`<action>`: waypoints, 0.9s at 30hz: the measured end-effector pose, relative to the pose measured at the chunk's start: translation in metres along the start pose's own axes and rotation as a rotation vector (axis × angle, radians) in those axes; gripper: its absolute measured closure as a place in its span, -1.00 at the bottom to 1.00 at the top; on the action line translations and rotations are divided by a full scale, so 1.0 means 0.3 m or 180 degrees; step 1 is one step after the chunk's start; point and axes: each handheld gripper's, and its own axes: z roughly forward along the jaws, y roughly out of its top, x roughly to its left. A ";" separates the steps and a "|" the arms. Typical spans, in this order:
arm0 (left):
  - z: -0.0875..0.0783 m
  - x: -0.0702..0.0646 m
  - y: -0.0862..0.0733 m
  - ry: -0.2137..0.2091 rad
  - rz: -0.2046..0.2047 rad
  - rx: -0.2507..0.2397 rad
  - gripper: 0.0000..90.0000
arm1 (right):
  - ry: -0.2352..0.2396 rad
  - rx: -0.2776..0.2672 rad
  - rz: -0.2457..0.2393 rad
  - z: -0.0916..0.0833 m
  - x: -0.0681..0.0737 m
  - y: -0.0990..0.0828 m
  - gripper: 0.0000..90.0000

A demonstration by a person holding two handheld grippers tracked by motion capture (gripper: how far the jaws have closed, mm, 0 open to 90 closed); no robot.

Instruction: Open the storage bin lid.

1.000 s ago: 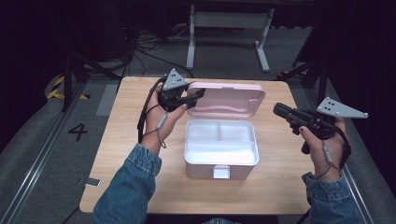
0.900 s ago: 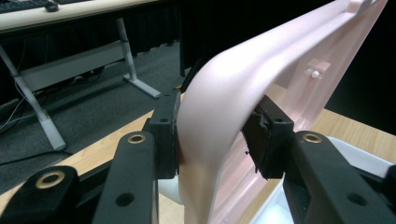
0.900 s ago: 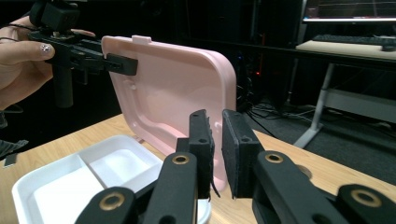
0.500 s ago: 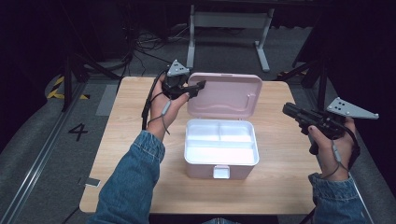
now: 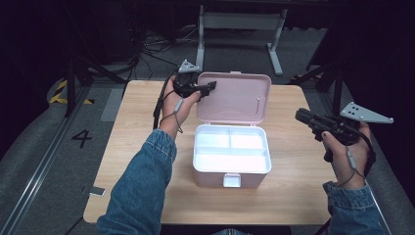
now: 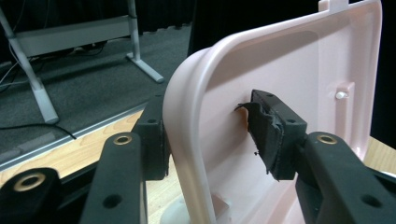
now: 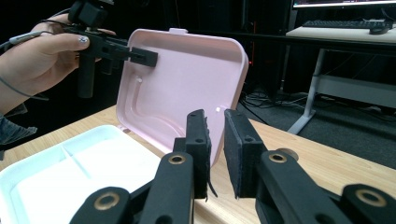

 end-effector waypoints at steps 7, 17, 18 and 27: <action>0.033 0.021 -0.006 -0.0005 -0.0088 0.0050 0.09 | 0.0015 0.0040 0.0002 0.009 0.000 -0.005 0.79; 0.084 0.058 -0.027 -0.0015 -0.0198 0.0120 0.02 | 0.0006 0.0068 0.0011 0.018 -0.010 -0.011 0.77; 0.092 0.063 -0.031 -0.0014 -0.0211 0.0123 0.02 | 0.0013 0.0074 0.0021 0.018 -0.010 -0.010 0.77; 0.134 0.095 -0.053 -0.0048 -0.0283 0.0245 -0.03 | 0.0020 0.0091 0.0030 0.022 -0.017 -0.012 0.77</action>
